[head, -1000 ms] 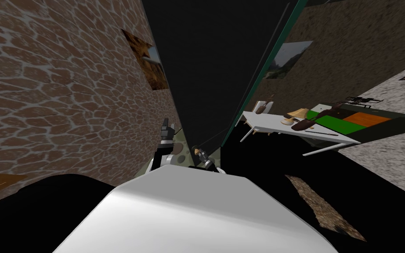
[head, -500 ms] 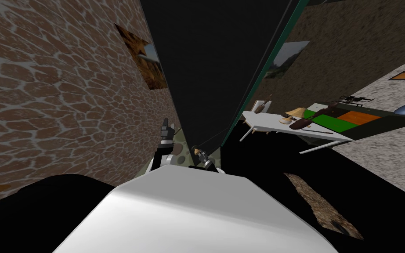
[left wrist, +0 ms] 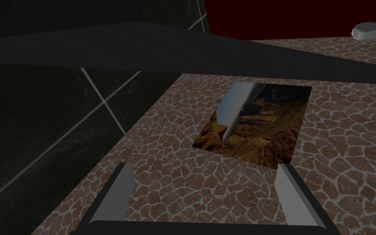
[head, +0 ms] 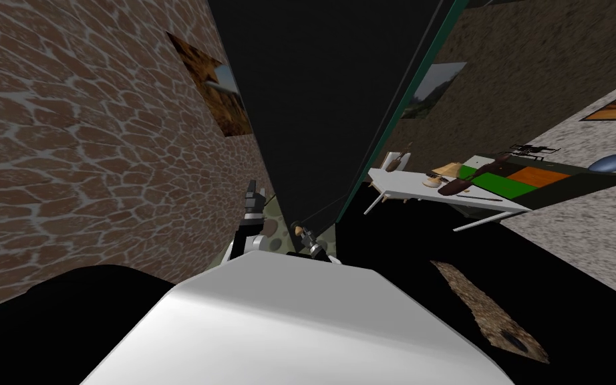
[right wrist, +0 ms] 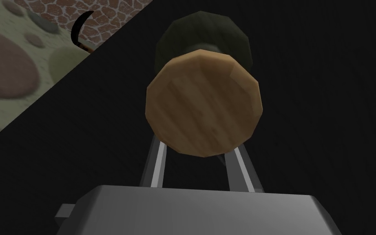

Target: Push the door open

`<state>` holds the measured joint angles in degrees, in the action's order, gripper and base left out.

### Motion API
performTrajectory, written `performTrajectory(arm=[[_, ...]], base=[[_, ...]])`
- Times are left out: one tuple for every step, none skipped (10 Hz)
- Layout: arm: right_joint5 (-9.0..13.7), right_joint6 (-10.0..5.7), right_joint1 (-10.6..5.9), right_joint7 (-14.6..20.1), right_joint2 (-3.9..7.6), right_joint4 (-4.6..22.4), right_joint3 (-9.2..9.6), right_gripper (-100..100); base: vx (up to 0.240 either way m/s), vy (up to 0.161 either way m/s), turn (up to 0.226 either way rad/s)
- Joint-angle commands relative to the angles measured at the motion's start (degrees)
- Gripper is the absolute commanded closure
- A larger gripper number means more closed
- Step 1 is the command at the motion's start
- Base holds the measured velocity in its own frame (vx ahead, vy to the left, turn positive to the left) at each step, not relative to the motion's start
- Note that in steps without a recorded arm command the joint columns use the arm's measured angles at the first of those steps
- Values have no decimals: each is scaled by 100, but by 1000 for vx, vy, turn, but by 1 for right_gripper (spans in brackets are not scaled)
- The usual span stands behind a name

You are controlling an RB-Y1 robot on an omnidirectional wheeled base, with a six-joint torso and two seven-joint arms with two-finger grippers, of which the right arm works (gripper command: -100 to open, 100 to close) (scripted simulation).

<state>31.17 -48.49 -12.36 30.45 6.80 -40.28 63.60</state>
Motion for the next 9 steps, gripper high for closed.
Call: performTrajectory(arm=[[17, 35, 32, 17, 59, -286, -14, 100], [17, 35, 32, 17, 59, -373, -14, 100], [17, 35, 32, 17, 59, -373, -14, 100], [17, 35, 32, 17, 59, -373, -14, 100], [94, 36, 25, 254, 43, -368, 21, 100], [94, 36, 25, 254, 43, -368, 21, 100], [94, 36, 25, 254, 43, -368, 21, 100], [94, 36, 25, 254, 43, -368, 21, 100], [94, 36, 25, 254, 43, -368, 21, 100]], base=[[27, 25, -7], [9, 3, 0], [1, -6, 14], [-2, -7, 10], [7, 26, -36], [22, 37, -31], [16, 18, -7], [4, -5, 12], [0, -7, -8]])
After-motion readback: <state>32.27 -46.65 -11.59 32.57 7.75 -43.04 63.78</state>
